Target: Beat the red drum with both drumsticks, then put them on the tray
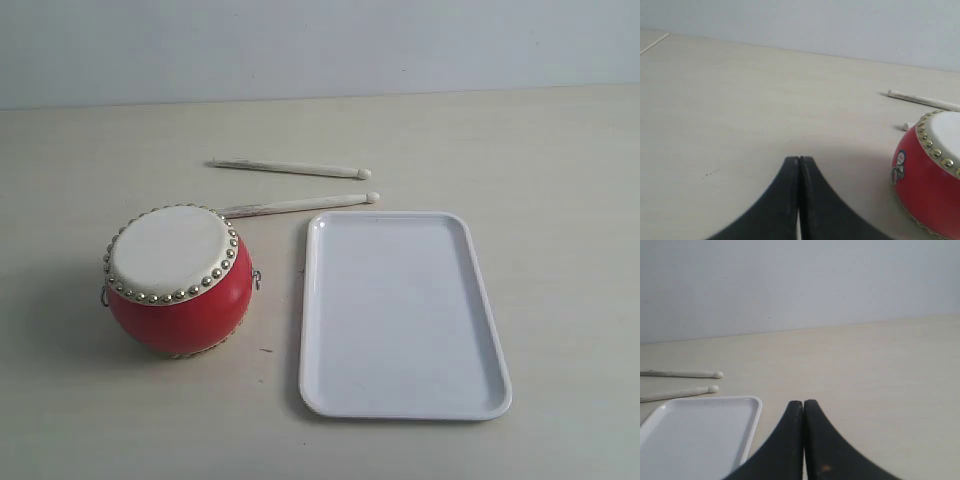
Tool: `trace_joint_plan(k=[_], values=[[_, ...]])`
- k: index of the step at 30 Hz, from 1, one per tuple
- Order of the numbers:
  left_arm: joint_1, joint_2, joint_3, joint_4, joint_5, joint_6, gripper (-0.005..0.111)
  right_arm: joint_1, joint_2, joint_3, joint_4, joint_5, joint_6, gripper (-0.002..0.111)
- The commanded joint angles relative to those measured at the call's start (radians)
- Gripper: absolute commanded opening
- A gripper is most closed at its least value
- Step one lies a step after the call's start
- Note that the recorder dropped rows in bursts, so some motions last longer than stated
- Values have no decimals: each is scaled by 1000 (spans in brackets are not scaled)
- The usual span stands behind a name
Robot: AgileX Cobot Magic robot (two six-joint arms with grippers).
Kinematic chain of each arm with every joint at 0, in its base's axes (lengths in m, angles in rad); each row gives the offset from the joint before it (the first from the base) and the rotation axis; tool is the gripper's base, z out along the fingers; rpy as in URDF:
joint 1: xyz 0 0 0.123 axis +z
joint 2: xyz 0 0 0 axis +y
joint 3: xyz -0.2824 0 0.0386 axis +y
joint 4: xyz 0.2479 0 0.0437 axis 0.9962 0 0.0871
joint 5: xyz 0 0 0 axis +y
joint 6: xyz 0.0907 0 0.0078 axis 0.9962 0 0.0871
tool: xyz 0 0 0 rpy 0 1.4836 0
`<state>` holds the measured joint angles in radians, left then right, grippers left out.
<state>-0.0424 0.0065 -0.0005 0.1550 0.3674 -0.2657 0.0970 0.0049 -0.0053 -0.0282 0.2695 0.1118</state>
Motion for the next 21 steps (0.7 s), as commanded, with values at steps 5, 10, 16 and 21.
trace_joint_plan(k=[5, 10, 16, 21], values=[[3, -7, 1, -1, -8, 1, 0, -5, -5, 5, 0, -5, -2, 0], [3, -7, 1, -1, -8, 1, 0, -5, -5, 5, 0, -5, -2, 0], [3, -7, 1, -1, -8, 1, 0, -5, -5, 5, 0, -5, -2, 0], [3, -7, 1, 87, -42, 61, 0, -5, -5, 5, 0, -5, -2, 0]])
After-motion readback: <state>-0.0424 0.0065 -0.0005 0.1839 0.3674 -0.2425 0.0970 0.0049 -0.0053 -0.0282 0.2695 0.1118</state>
